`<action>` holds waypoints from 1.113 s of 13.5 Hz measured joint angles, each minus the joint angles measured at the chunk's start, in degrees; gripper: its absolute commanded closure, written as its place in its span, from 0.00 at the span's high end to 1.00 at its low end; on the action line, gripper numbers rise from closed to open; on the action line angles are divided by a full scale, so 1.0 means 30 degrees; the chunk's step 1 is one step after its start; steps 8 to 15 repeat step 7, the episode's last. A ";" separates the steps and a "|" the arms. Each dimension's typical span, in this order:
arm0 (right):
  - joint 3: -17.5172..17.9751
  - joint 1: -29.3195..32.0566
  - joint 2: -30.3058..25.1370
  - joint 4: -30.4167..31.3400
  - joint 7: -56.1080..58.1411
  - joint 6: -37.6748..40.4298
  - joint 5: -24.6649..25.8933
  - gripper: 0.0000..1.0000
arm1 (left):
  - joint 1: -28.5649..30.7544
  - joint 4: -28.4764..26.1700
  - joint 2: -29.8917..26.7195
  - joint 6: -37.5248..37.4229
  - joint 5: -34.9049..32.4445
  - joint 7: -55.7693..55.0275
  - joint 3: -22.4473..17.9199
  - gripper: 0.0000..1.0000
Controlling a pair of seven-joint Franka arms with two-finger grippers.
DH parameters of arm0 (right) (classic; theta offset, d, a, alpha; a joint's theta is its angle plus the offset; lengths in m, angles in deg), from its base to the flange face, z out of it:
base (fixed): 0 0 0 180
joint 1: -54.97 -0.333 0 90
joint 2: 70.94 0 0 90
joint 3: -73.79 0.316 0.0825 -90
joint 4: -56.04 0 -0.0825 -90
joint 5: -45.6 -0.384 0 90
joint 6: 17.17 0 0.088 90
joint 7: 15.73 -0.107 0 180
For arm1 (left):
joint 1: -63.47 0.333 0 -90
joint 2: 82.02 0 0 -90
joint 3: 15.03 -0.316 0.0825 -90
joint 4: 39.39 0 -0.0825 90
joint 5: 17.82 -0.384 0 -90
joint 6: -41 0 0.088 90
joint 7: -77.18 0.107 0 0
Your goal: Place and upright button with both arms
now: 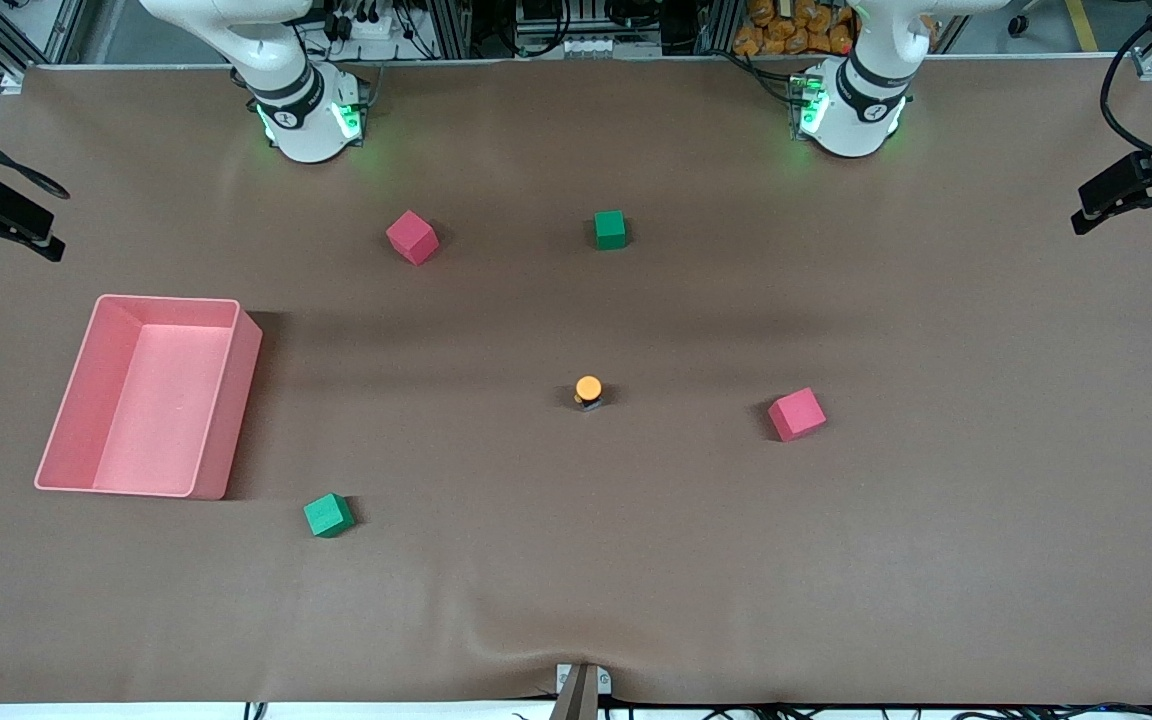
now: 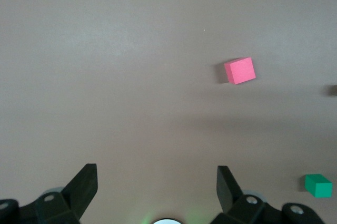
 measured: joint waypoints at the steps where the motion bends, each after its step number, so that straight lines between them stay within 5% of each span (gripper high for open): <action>1: 0.0000 0.0000 -0.0001 -0.0015 0.0000 0.0003 0.0000 1.00 | -0.0004 0.0000 0.0002 0.0000 0.0000 0.0000 0.0023 1.00; 15: -0.0010 0.0000 -0.0002 -0.0028 0.0000 0.0013 0.0000 1.00 | -0.0075 0.0020 0.0003 0.0000 0.0023 -0.0001 0.0116 1.00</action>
